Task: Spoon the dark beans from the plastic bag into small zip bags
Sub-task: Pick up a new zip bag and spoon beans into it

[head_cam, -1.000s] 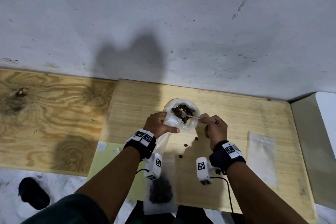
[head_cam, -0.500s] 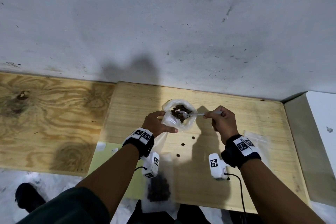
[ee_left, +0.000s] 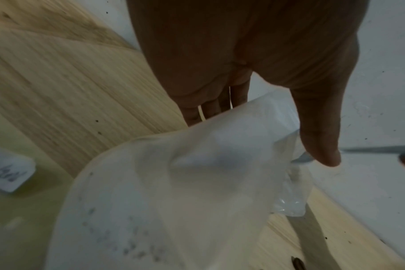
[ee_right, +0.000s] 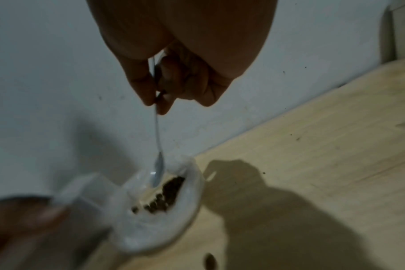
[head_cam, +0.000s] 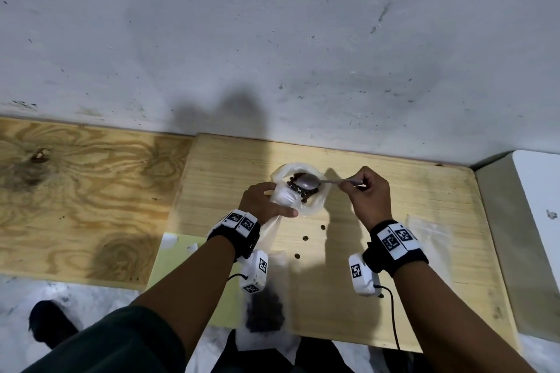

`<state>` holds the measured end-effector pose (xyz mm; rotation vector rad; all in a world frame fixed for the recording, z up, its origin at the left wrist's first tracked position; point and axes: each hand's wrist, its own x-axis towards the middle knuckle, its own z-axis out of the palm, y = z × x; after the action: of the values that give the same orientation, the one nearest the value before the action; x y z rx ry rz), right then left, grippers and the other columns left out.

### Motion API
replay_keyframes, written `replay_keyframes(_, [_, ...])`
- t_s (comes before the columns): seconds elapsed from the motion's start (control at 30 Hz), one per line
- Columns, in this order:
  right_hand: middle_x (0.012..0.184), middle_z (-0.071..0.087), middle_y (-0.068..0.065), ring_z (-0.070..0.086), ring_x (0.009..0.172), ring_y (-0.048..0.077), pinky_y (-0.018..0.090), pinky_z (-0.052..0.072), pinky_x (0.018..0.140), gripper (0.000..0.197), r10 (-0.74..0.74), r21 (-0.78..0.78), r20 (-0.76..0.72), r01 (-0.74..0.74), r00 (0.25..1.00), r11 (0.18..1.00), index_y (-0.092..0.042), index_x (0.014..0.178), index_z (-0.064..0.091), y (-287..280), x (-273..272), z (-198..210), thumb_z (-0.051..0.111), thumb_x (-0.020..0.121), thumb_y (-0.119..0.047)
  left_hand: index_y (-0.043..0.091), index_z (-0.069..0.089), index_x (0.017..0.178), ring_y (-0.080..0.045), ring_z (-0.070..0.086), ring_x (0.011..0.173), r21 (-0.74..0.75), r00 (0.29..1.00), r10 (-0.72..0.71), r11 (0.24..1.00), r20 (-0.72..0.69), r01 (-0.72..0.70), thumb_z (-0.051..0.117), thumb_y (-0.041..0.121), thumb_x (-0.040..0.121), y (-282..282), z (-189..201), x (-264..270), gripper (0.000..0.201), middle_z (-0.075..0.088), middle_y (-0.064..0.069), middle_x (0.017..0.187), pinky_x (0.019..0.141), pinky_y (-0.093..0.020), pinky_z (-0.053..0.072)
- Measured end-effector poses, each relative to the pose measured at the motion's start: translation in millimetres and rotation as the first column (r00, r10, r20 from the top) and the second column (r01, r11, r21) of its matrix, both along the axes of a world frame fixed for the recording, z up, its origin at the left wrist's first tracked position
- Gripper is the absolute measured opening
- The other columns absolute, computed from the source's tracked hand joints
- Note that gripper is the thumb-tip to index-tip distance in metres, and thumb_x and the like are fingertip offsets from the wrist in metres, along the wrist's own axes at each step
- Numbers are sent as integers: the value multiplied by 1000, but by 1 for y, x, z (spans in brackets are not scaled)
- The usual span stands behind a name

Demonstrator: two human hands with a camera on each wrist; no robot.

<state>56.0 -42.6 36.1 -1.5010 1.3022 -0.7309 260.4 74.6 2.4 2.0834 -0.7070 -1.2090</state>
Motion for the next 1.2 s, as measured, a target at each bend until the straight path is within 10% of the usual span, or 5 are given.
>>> replay_keyframes(0.2, [62,61,15,36,42,10,27,36,50,28,-5,-126,-209,-22,978,992,-9,69,48,12,1,-18,73,83,-10,22,61,121,-9,66,104,-17,999,-34,999,38,35,95,48,33,3,-3,3,98,67,7,121,93,-31,54])
replay_keyframes(0.33, [59,48,-4,39,47,3,17,33,50,33,-26,-19,-106,24,994,1000,-10,65,44,20,5,-24,71,81,-2,21,61,119,-9,67,101,-46,1000,-9,999,29,11,93,52,26,6,-5,4,103,68,8,116,92,-35,56])
replay_keyframes(0.5, [64,46,4,41,60,17,28,36,61,33,-180,254,-46,186,983,949,-14,64,45,31,10,-45,74,76,-8,19,61,118,-11,67,100,-67,999,-25,997,28,27,97,43,34,6,-6,2,94,66,8,117,90,-34,56])
replay_keyframes(0.67, [55,36,4,31,47,18,23,28,43,46,-358,490,6,310,934,815,-20,55,36,39,26,-57,74,76,-5,16,63,118,-11,69,98,-73,999,-49,996,-12,48,98,38,36,7,-7,3,92,68,5,115,87,-34,58])
replay_keyframes(1.2, [59,37,6,23,43,15,27,17,46,37,-333,473,176,217,926,854,-16,58,44,19,-11,-24,71,75,3,17,53,135,-13,61,113,-20,998,-61,998,35,62,97,43,42,7,-4,3,106,60,4,131,92,-26,51])
